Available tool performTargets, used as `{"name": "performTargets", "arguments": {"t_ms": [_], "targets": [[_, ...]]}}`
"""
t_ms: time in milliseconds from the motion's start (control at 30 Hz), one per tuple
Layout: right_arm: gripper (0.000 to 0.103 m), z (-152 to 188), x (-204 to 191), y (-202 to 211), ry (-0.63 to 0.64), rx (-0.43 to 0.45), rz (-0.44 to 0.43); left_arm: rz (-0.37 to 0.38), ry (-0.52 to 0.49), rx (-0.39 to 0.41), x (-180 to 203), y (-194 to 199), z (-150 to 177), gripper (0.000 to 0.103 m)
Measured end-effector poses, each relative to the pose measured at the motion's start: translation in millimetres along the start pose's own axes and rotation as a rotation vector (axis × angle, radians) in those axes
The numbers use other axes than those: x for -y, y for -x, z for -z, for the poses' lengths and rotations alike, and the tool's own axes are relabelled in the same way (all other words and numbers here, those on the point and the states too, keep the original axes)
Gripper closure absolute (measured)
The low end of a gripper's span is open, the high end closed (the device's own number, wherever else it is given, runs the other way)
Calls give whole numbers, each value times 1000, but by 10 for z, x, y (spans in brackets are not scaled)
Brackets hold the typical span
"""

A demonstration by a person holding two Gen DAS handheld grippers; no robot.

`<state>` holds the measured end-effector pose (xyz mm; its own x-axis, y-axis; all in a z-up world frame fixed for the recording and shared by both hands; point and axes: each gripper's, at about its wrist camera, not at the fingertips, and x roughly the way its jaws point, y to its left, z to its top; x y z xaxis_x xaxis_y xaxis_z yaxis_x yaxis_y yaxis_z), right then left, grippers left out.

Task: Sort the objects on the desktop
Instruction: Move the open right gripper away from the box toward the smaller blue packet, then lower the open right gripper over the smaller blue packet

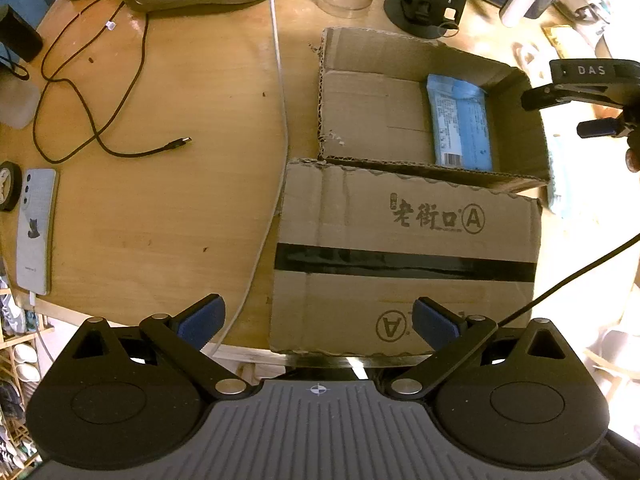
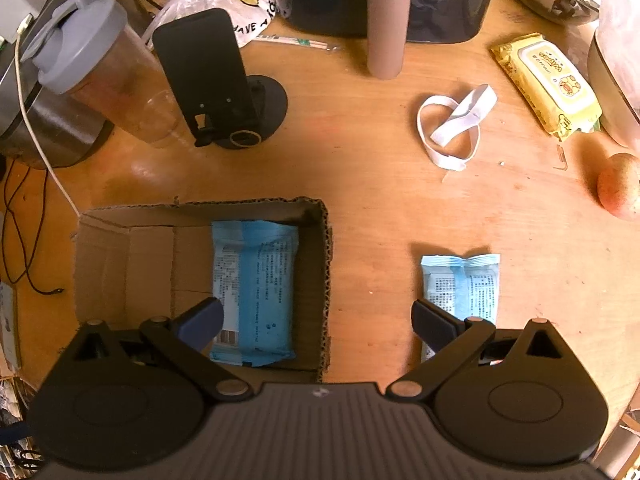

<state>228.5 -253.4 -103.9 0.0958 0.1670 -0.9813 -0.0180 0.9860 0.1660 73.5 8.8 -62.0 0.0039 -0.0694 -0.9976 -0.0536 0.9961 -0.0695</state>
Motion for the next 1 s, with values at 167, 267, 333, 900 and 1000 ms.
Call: {"name": "performTargets", "arguments": {"t_ms": [167, 267, 333, 900, 1000], "targets": [[0, 14, 79, 24, -7, 4, 6, -4, -1, 1, 15, 2, -5, 0], [0, 16, 139, 35, -14, 4, 10, -10, 1, 3, 16, 2, -9, 0], [0, 20, 177, 40, -17, 5, 13, -12, 4, 3, 11, 0, -10, 0], [0, 103, 528, 47, -39, 12, 44, -36, 12, 10, -53, -9, -49, 0], [0, 111, 582, 44, -37, 11, 49, -37, 11, 12, -52, -7, -52, 0]]}}
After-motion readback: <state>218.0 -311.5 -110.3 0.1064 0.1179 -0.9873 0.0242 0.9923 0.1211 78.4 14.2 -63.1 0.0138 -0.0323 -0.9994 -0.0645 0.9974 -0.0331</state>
